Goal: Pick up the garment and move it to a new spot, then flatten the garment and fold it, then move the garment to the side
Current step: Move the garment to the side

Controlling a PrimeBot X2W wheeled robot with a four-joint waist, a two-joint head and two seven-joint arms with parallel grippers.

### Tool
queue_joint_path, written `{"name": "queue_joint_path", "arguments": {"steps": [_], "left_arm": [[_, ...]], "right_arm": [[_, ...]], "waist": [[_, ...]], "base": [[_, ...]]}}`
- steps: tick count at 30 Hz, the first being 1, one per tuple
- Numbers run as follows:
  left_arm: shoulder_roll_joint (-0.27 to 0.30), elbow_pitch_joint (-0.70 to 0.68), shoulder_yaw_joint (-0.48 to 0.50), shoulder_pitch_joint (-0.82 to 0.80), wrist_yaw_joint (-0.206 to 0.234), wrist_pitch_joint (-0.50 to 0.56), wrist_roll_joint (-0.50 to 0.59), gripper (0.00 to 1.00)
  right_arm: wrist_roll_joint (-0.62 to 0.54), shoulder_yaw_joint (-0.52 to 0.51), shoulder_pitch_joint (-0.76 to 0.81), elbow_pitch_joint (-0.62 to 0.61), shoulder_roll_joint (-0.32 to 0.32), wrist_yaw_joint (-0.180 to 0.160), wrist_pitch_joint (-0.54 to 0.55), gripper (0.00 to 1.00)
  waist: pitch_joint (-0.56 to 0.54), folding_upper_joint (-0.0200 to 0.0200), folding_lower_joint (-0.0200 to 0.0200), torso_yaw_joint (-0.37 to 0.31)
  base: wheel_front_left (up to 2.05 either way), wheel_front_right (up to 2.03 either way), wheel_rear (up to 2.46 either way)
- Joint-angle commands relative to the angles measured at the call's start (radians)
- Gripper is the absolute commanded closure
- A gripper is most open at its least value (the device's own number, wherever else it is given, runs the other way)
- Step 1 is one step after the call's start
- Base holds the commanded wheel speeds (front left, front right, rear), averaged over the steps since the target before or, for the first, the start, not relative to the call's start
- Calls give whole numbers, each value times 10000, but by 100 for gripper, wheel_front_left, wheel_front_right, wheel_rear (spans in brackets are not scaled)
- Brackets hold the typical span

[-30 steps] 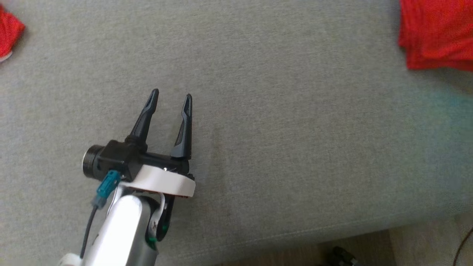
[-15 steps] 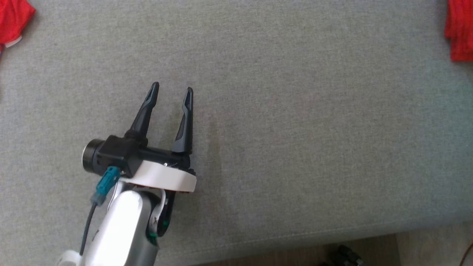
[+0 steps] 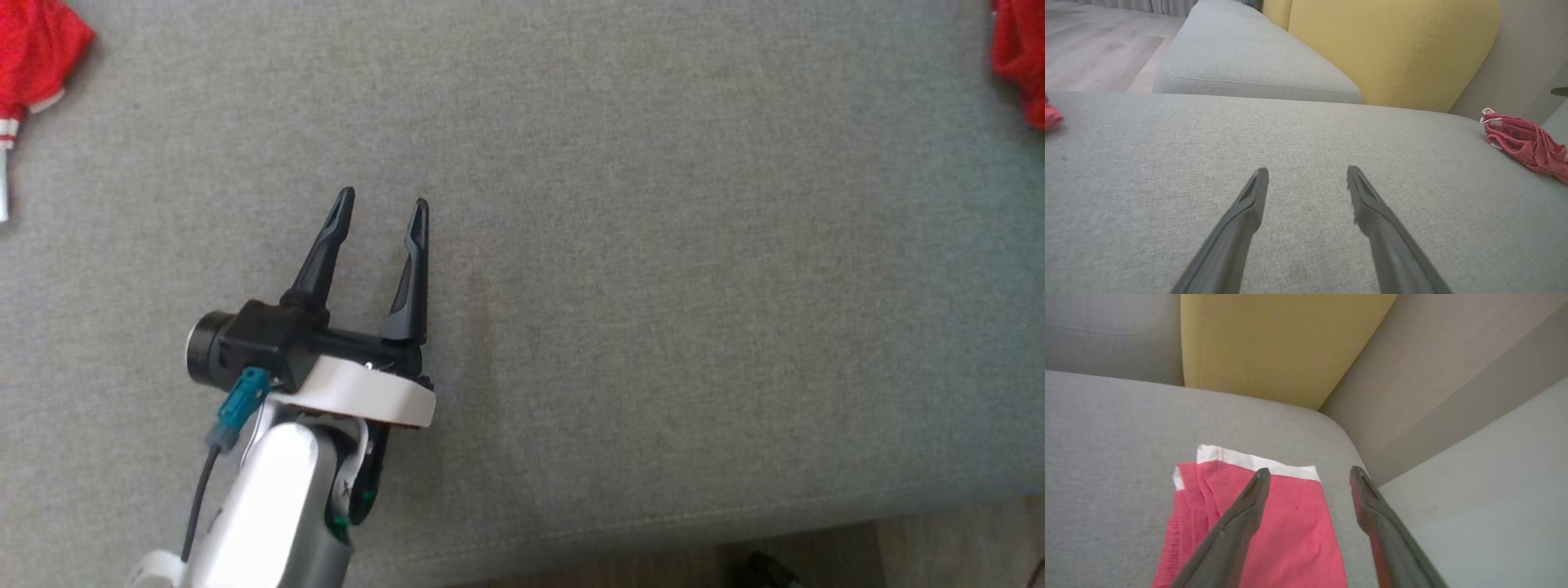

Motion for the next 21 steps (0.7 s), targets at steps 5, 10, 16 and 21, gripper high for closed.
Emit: {"name": "queue_joint_path", "arguments": {"steps": [5,10,16,21], "left_arm": [[-27,-143,316,50,16,-122,-134,0],[-34,25,458,177,28,-122,-187,0],[-39,271,758,508,160,-122,-306,0],[-43,715,1044,945,315,-122,-529,0]], "right_arm": [[244,394,-76,-190,271,65,-838,0],[812,938,180,58,783,65,-1663,0],[1736,1596,927,177,1732,65,-2808,0],[2449,1923,2075,-157,2669,65,-3774,0]], "waist": [[-651,0,0,125],[-1548,0,0,340],[-2736,0,0,592],[-3655,0,0,777]], "base": [[0,0,0],[0,0,0],[0,0,0],[0,0,0]]}}
